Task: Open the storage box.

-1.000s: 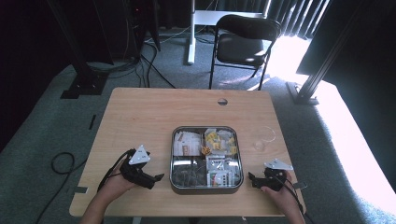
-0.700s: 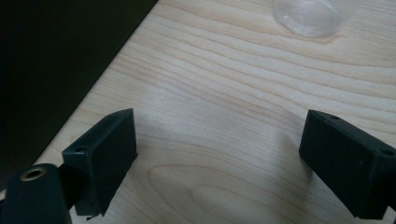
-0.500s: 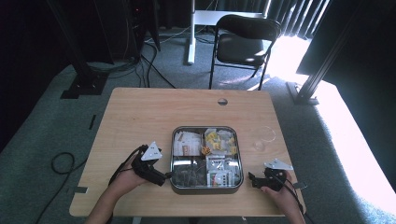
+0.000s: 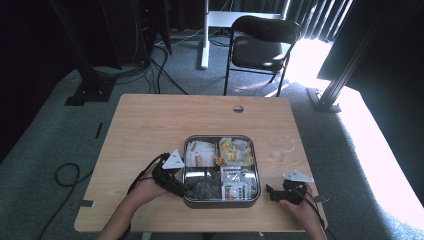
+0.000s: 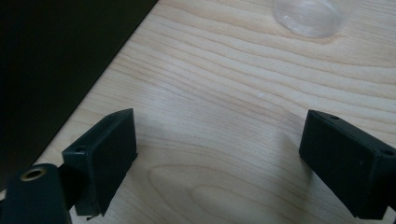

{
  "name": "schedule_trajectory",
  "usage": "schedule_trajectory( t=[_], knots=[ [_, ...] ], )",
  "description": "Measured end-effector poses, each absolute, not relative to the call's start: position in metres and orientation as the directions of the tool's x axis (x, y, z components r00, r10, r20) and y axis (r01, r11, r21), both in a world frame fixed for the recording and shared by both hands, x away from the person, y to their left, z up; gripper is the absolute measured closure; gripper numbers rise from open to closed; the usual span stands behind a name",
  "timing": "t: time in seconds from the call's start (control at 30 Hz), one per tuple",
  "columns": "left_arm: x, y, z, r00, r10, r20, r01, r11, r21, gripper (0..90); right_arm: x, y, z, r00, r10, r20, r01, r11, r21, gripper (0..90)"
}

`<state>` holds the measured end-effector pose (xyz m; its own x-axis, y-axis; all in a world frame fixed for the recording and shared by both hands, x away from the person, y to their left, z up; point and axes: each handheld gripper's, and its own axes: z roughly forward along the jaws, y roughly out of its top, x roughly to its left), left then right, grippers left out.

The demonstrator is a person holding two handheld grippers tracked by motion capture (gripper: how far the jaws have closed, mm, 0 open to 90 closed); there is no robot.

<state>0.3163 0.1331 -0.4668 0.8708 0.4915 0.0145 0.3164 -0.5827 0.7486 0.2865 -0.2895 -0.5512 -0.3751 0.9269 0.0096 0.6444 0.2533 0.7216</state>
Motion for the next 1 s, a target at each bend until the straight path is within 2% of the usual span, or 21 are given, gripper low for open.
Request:
schedule_trajectory(
  t=[1.0],
  knots=[
    [0.335,0.091,-0.466,0.892,0.451,0.008,0.287,-0.581,0.762,1.4,0.287,-0.290,-0.551,-0.375,0.927,0.009,0.644,0.254,0.722,10.5]
  ],
)
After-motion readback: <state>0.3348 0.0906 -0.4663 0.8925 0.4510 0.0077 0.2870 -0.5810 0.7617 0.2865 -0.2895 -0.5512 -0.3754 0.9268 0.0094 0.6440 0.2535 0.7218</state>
